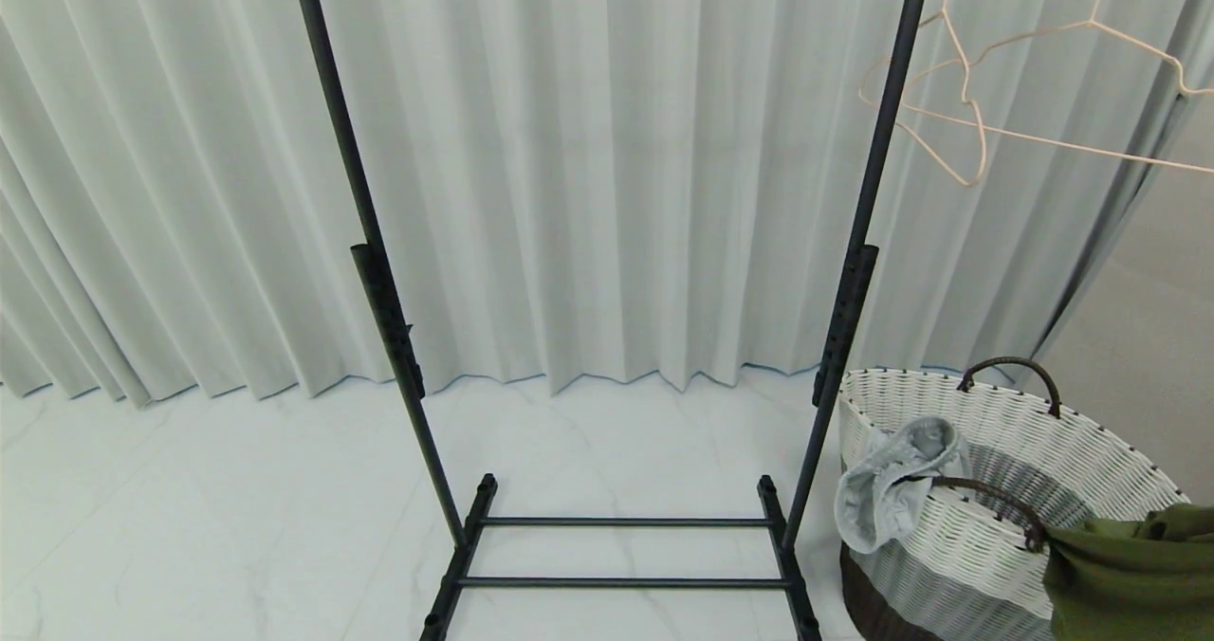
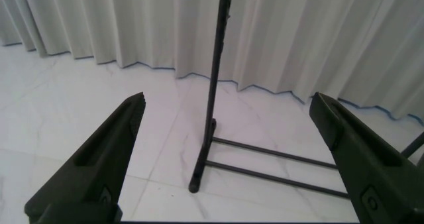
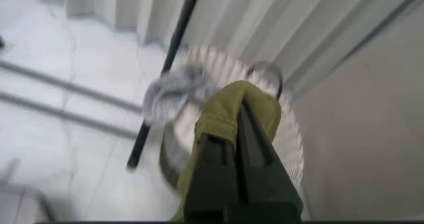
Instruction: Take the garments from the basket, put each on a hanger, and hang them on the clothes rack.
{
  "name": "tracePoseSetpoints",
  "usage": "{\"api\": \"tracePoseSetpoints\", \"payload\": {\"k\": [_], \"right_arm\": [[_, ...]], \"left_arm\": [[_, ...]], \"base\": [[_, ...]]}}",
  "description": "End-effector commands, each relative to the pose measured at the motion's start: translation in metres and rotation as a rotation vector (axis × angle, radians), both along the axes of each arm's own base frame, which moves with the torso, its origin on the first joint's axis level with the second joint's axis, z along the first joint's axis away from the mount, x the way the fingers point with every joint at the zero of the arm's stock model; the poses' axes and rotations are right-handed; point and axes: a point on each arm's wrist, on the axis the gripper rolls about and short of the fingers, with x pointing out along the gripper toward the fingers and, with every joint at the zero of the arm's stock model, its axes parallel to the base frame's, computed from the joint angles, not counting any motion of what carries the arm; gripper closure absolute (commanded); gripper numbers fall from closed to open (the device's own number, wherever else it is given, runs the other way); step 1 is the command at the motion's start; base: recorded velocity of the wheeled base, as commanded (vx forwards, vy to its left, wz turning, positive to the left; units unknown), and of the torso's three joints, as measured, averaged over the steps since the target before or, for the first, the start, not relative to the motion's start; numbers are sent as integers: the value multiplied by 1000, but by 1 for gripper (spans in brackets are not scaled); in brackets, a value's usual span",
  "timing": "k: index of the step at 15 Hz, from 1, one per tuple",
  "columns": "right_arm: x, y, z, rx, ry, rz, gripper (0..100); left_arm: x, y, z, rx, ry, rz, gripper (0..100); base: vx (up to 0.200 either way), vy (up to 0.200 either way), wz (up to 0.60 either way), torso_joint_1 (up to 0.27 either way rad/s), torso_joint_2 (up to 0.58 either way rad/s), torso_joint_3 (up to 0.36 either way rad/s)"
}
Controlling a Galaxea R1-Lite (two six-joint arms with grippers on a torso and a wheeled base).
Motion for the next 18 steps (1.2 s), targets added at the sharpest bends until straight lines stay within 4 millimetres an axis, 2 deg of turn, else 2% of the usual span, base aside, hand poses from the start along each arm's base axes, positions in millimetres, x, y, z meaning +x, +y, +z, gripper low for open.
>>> {"api": "tracePoseSetpoints", "payload": {"k": [1,4,5,6,7,8,10,11,13,14,16,18], "right_arm": [[26,0,6,3,39,36,100],[35,2,15,16,21,97,100],[42,3,27,29,-5,123,100],[47,4,36,33,-22,143,100],[52,4,44,42,-33,169,100],[57,6,55,56,-53,201,100],[74,10,78,84,-86,247,100],[82,12,90,109,-94,265,100],[94,20,105,131,-104,328,100],[101,25,113,133,-110,353,100],[114,29,125,135,-124,374,100],[121,32,128,135,-119,378,100]], "left_arm": [[0,0,0,4,2,-3,0],[0,-1,2,11,-14,-32,0],[-5,-2,38,1,-87,-132,0],[-1,-2,75,-36,-104,-180,0],[7,-2,115,-57,-131,-211,0],[23,-3,146,-60,-121,-243,0],[61,-10,187,-56,-64,-329,0],[80,-16,199,-60,-31,-372,0],[116,-32,207,-62,32,-450,0],[140,-48,207,-64,56,-512,0],[185,-87,203,-113,74,-623,0],[215,-128,189,-132,162,-713,0]], "base": [[0,0,0,0,0,0],[0,0,0,0,0,0],[0,0,0,0,0,0],[0,0,0,0,0,0],[0,0,0,0,0,0],[0,0,0,0,0,0],[0,0,0,0,0,0],[0,0,0,0,0,0],[0,0,0,0,0,0],[0,0,0,0,0,0],[0,0,0,0,0,0],[0,0,0,0,0,0]]}}
